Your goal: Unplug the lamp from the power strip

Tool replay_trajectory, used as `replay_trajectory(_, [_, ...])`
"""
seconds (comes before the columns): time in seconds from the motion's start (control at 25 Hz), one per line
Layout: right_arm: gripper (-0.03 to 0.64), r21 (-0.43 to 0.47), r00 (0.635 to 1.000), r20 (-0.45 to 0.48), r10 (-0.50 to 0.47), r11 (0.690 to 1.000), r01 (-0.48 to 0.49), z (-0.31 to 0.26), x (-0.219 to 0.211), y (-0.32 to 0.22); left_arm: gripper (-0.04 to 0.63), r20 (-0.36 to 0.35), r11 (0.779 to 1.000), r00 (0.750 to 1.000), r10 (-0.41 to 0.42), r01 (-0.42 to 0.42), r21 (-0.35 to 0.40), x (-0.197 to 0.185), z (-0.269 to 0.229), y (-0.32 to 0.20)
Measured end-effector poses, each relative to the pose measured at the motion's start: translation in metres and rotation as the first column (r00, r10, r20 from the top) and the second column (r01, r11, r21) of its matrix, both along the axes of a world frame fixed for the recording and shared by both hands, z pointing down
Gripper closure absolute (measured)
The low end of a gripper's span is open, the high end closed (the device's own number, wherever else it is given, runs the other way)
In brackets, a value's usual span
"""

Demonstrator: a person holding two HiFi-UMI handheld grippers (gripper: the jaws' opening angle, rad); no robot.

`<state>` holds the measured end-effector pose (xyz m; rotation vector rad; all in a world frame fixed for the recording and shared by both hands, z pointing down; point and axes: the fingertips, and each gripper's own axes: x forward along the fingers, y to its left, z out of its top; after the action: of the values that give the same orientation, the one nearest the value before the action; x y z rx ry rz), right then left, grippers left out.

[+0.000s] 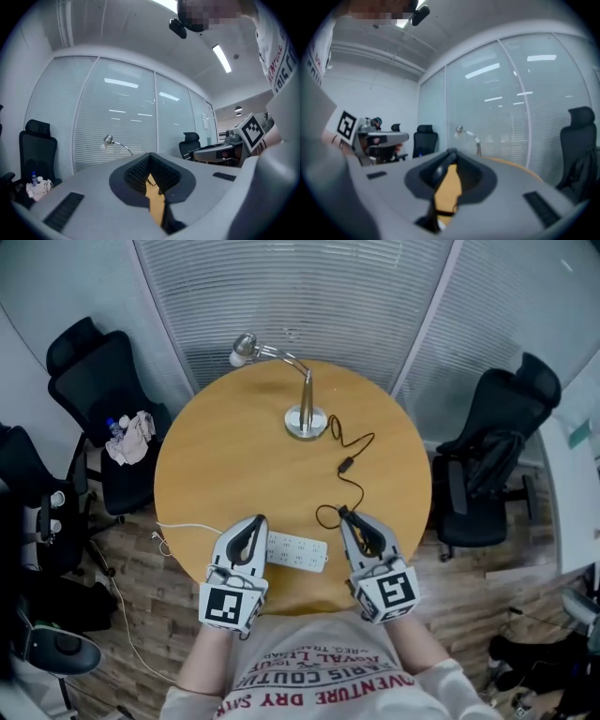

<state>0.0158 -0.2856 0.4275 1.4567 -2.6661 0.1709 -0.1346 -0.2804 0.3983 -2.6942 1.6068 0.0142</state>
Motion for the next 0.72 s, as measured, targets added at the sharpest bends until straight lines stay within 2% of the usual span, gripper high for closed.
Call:
replay_trajectory(0.12, [0.545,0.027,0.998,0.057,0.013,1.000,-0.015,-0.009,0.006,0.002,0.568,-0.035,0.999,0.999,-0.023,0.024,0.021,-0.011,-0.011,0.006])
replay_trajectory(0.24, [0.545,0.035,0.996,0.081,0.028,0.999,-0.030,-0.014,0.010,0.002,0.568,-0.034,0.999,0.999,-0.026,0.026,0.020,-0.013,-0.013,0.010])
replay_trajectory(0.44, [0.545,0.045,0.997,0.064,0.041,0.998,-0.044,-0.016,0.010,0.002,0.568,0.019,0.999,1.000,-0.011,0.012,-0.037,-0.007,0.004,0.010])
replay_trajectory(0.72, [0.545,0.051,0.998,0.050,0.024,0.998,-0.026,-0.017,0.003,0.004,0.568,0.014,0.999,1.000,-0.006,0.006,-0.040,-0.005,0.003,0.011])
